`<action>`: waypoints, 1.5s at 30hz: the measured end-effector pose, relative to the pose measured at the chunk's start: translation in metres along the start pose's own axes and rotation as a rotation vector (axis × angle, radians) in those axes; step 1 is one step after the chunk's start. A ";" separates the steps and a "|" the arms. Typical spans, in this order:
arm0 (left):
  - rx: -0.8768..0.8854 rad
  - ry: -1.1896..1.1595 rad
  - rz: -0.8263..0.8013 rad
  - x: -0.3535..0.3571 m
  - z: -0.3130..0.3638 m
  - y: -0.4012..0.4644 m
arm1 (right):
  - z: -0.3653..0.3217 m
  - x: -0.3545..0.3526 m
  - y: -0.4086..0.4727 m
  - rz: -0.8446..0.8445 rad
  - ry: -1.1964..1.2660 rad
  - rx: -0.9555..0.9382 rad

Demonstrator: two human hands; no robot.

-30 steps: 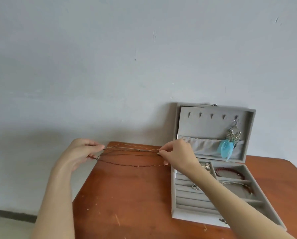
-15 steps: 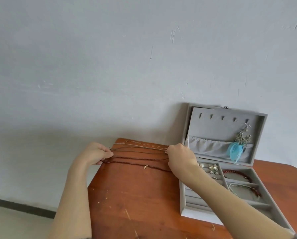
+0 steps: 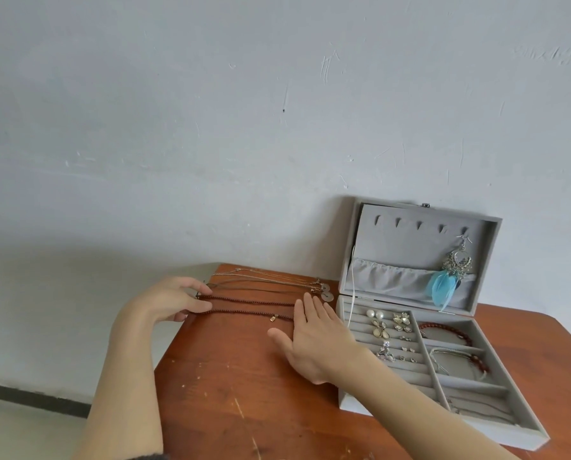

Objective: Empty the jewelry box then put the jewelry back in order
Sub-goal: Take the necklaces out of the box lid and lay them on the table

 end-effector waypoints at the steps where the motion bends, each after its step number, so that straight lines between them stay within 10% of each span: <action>1: 0.000 -0.008 -0.022 0.001 -0.001 -0.001 | 0.000 0.001 0.001 -0.021 0.005 0.015; 28: 0.078 0.059 0.093 0.003 0.006 0.006 | 0.014 -0.001 0.011 0.059 -0.160 0.109; 45: 0.694 0.566 0.247 0.110 0.173 -0.062 | 0.064 -0.068 -0.114 0.945 0.194 -0.206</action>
Point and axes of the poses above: each hand's wrist, its own y-axis towards the middle knuckle, its own x-axis out of the palm, z = x × y, the point moved 8 cm from there along y, towards the middle knuckle, and after that the axes turned 13 degrees about -z, right-handed, at the moved point
